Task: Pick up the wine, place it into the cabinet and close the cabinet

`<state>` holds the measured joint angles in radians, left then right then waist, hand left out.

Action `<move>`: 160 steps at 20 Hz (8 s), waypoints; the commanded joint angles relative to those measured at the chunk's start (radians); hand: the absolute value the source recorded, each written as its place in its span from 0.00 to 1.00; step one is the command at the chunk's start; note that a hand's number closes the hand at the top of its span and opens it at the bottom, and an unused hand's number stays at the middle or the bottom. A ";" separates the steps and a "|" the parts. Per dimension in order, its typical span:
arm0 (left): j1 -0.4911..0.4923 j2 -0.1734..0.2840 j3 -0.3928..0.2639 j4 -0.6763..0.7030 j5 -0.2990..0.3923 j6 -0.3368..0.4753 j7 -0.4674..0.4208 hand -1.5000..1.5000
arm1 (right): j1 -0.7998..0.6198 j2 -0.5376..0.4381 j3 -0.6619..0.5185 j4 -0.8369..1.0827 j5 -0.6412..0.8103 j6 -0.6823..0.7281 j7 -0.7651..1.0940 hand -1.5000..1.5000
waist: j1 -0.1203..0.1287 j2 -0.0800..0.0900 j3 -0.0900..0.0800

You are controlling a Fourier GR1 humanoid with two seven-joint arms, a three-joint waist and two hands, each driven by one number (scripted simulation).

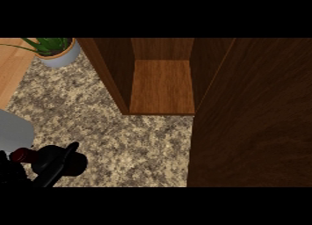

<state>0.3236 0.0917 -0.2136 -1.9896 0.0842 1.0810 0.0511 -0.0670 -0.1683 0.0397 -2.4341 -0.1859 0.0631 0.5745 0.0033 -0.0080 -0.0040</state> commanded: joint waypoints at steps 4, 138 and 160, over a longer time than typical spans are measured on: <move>0.034 -0.089 0.125 0.134 0.219 -0.212 -0.274 0.00 | 0.022 -0.007 -0.020 -0.178 -0.102 -0.011 0.104 0.00 | -0.002 0.002 0.001; -0.843 -0.092 -0.298 0.724 0.207 -0.382 -0.340 1.00 | 0.011 0.062 -0.076 -0.068 -0.102 0.120 0.055 0.00 | -0.017 0.009 0.004; -0.947 -0.091 -0.142 0.974 0.297 -0.474 -0.483 1.00 | -0.027 0.062 -0.094 -0.113 -0.118 0.089 0.118 0.00 | -0.015 0.008 0.004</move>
<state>-0.6068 0.0046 -0.3687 -1.0450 0.3679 0.6213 -0.4280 -0.0973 -0.0979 -0.0358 -2.4198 -0.2130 0.1773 0.6114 -0.0131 0.0002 -0.0002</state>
